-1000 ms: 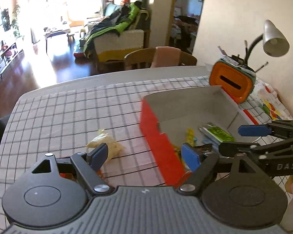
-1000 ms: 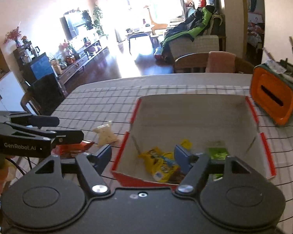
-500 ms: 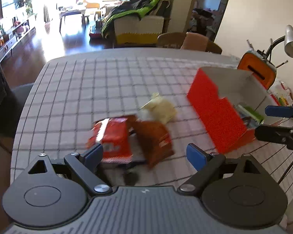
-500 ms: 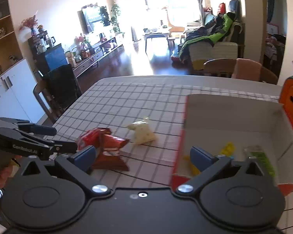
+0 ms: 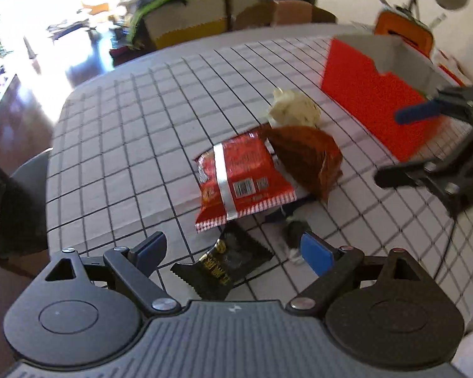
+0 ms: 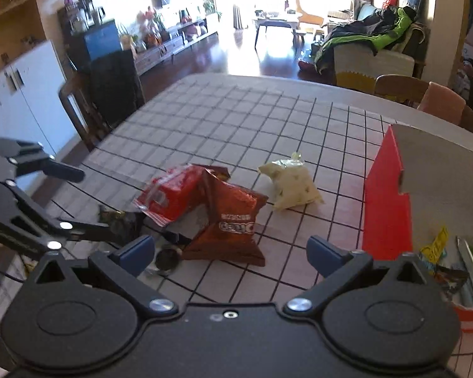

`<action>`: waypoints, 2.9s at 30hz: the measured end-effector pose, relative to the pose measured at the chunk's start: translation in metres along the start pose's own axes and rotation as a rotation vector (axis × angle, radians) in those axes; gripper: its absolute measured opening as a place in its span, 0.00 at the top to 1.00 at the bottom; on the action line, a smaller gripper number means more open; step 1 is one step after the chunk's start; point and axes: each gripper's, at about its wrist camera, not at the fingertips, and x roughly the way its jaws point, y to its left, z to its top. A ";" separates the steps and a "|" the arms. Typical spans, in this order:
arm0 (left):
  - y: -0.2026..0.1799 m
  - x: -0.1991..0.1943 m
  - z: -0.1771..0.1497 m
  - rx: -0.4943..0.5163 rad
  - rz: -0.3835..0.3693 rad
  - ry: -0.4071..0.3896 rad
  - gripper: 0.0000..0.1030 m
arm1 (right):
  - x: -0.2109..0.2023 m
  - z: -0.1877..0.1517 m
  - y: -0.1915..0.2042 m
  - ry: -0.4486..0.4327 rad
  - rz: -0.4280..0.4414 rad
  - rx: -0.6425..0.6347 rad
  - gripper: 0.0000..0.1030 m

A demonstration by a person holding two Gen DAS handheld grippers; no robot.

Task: Organize snacks
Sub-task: 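Move both tools back over the remaining snack pile, then grasp the black candy packet with left tool while right tool grasps brown Oreo bag, then carry the black packet and brown Oreo bag over the box with both tools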

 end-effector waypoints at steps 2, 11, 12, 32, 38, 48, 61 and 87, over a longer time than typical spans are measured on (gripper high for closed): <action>0.005 0.009 -0.003 0.029 -0.031 0.023 0.10 | 0.011 -0.002 0.001 0.023 -0.022 -0.009 0.00; 0.005 0.039 -0.014 0.195 -0.082 0.097 0.10 | 0.043 0.007 0.000 0.056 -0.027 0.038 0.07; 0.005 0.041 -0.014 0.206 -0.082 0.098 0.10 | 0.045 0.009 0.001 0.057 -0.018 0.043 0.08; 0.012 0.059 -0.014 0.249 -0.115 0.110 0.49 | 0.072 0.021 0.000 0.081 0.012 0.090 0.51; 0.011 0.058 -0.012 0.202 -0.114 0.116 0.63 | 0.069 0.020 -0.001 0.070 0.010 0.133 0.58; 0.023 0.053 -0.017 -0.026 -0.063 0.107 0.66 | 0.053 0.013 0.002 0.040 -0.014 0.194 0.64; 0.014 0.005 -0.027 -0.258 -0.053 0.050 0.66 | 0.004 -0.001 -0.007 0.025 -0.014 0.259 0.64; -0.122 -0.052 0.103 -0.168 -0.092 -0.186 0.66 | -0.113 -0.009 -0.120 -0.172 -0.114 0.322 0.64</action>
